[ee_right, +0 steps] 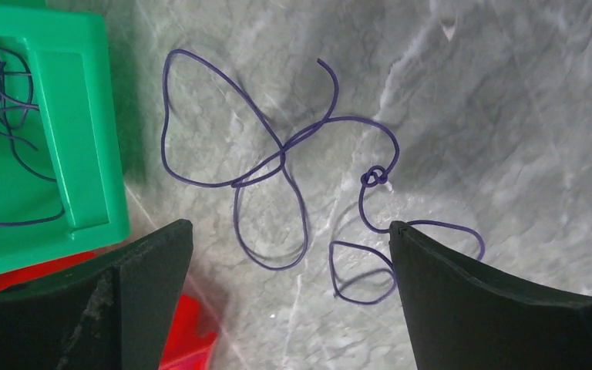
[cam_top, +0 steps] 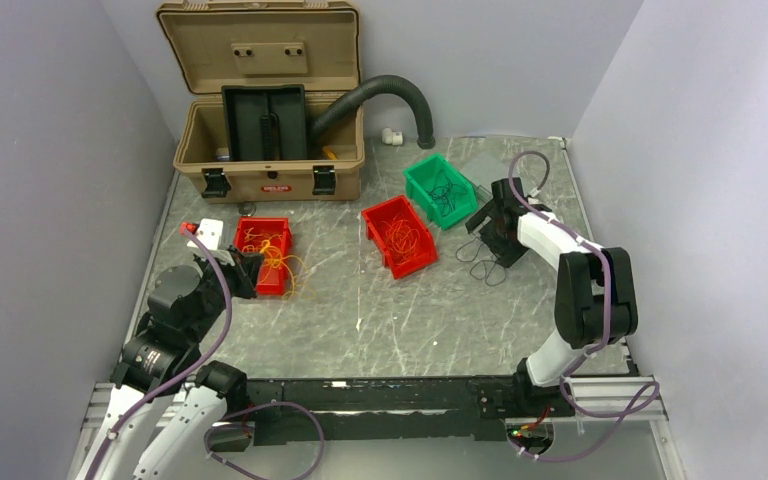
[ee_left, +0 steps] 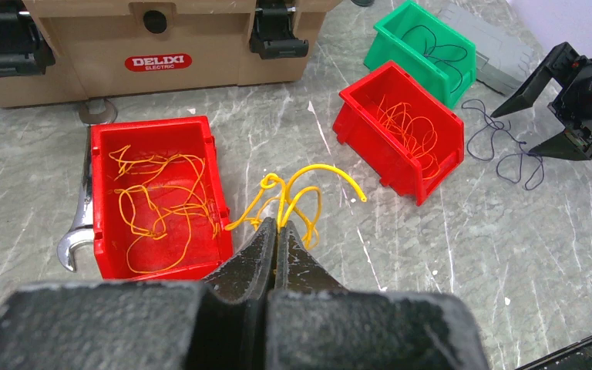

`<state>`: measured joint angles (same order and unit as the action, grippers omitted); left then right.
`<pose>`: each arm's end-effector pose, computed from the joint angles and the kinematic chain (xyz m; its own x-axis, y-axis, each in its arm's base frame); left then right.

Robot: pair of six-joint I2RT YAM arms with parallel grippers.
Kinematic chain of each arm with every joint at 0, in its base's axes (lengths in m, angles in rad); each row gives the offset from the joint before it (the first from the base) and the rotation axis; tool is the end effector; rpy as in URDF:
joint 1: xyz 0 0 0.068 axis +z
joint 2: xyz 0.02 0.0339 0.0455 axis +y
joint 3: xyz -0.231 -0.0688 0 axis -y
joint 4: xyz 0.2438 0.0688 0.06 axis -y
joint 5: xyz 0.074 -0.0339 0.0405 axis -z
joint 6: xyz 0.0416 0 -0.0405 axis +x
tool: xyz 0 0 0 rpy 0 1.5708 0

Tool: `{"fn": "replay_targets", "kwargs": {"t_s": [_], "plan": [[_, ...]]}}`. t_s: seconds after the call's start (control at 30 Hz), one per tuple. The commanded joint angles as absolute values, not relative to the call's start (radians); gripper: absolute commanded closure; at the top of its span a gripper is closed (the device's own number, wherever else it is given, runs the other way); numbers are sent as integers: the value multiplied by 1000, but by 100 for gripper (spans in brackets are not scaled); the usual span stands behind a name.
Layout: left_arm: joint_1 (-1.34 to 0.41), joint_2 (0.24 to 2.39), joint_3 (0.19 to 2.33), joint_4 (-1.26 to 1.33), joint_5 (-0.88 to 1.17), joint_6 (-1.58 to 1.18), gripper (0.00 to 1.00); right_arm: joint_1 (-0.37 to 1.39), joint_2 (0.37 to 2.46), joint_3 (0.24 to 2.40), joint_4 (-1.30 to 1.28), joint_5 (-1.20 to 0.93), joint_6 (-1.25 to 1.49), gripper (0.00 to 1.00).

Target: Untangle the cables

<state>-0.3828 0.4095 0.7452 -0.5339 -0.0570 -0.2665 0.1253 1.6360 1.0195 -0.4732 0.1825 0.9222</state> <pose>0.1231 -0.0470 0.3197 -0.2608 -0.1784 -0.9488 0.2617 0.9329 -0.2474 0.3203 0.0327 0.1501 -0.5628 0.7190 -0.4077 0.6770 0.6840 0.2716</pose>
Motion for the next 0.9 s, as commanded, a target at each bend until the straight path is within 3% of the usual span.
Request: {"fn": "replay_targets", "kwargs": {"t_s": [0.0,0.3,0.67,0.87], "plan": [[-380,398,746,-489,-47,-251,100,118,1630,1030,-524,95,1152,0],[-380,384,742,-483,-34,-250,100,97,1589,936,-467,96,1436,0],[-382,373,741,-486,-36,-249,100,8,1685,973,-415,78,1502,1],[-382,372,742,-487,-48,-247,100,19,1810,1106,-482,44,1489,13]]}}
